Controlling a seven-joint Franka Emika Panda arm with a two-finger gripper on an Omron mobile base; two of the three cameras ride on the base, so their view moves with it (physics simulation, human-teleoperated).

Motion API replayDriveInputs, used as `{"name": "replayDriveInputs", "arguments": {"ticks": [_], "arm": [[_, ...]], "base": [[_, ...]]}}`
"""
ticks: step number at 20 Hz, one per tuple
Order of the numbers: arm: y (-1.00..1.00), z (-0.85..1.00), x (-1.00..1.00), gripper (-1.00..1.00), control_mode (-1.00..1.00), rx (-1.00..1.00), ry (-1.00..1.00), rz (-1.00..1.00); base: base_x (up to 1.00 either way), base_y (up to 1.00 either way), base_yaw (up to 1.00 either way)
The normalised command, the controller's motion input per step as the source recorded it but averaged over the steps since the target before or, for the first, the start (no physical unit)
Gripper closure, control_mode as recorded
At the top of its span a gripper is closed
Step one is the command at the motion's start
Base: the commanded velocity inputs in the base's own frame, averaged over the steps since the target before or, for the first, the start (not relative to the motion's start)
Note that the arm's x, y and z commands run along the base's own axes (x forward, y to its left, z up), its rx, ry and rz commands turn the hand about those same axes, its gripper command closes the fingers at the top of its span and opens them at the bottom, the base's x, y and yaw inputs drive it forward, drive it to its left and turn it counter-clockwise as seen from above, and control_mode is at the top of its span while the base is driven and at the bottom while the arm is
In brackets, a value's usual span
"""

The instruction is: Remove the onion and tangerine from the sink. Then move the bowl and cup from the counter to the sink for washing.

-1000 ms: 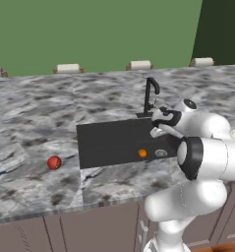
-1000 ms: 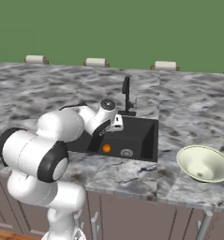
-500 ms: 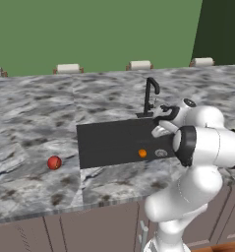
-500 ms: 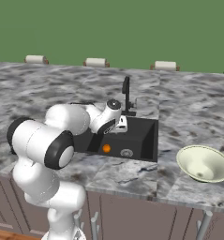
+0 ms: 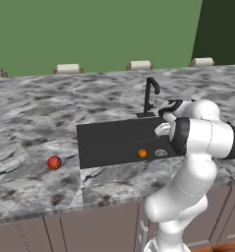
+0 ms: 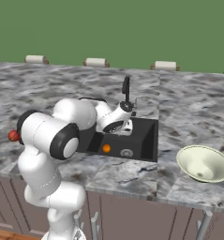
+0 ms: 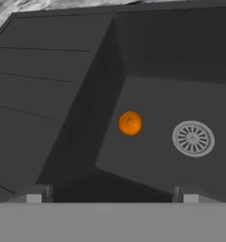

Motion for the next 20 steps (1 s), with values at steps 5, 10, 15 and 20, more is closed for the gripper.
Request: {"name": "replayDriveInputs", "arguments": {"ticks": [5,10,15,20], "arm": [[-0.10,-0.18,0.13,-1.00,-1.00,0.07,0.06,0.00],[-0.05,-0.16,0.16,-1.00,-1.00,0.05,0.06,0.00],[-0.01,-0.14,0.15,-1.00,-1.00,0.03,0.02,-0.02],[0.00,-0.19,0.13,-1.00,-1.00,0.00,0.03,-0.06]], "base": [[0.00,0.00,0.00],[0.00,0.00,0.00],[0.00,0.00,0.00],[0.00,0.00,0.00]]}}
